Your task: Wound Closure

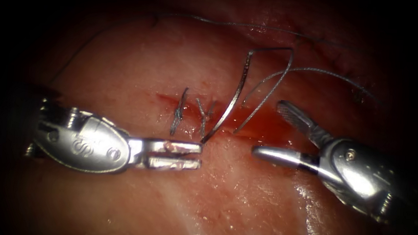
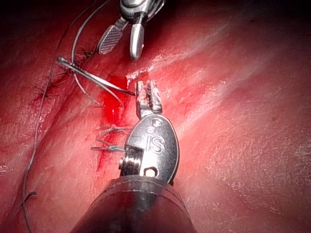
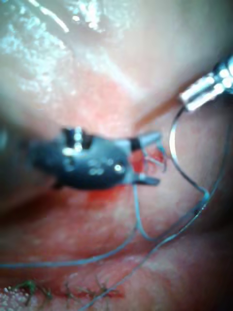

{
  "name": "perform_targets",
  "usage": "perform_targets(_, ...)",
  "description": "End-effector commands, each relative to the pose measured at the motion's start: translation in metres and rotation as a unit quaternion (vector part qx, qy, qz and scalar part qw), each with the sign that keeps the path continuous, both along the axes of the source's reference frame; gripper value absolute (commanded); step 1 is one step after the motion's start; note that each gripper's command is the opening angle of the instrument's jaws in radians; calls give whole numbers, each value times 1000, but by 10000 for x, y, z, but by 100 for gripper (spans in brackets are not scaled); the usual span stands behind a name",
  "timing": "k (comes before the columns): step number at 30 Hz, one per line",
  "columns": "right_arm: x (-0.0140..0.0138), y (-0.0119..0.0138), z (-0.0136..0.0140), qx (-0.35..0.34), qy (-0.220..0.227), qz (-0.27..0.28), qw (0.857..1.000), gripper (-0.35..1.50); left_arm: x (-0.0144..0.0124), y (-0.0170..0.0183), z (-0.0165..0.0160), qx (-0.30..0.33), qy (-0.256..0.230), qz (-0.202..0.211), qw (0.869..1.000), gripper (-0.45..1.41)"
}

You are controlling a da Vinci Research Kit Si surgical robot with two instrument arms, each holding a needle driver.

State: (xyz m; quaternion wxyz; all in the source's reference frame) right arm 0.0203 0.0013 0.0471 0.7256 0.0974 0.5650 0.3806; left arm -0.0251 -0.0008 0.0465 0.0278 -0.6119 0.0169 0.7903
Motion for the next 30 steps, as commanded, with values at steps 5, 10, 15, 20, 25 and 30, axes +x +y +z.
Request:
perform_targets(5,7,2,13,37,3,56,998,111,-12,-16,11,-49,8,-3,999,-45)
perform_targets(10,10,5,15,64,7,71,995,110,-15,-19,16,-64,14,-4,998,-45)
perform_targets(15,11,10,11,84,23,75,993,106,-16,-19,22,-67,20,-2,998,-45)
perform_targets(20,20,13,11,87,22,80,993,103,-17,-21,23,-70,23,-2,997,-45)
perform_targets(25,32,15,13,89,20,86,992,100,-18,-21,23,-73,25,0,997,-45)
perform_targets(30,40,17,14,89,15,93,992,95,-18,-21,22,-72,26,1,997,-45)
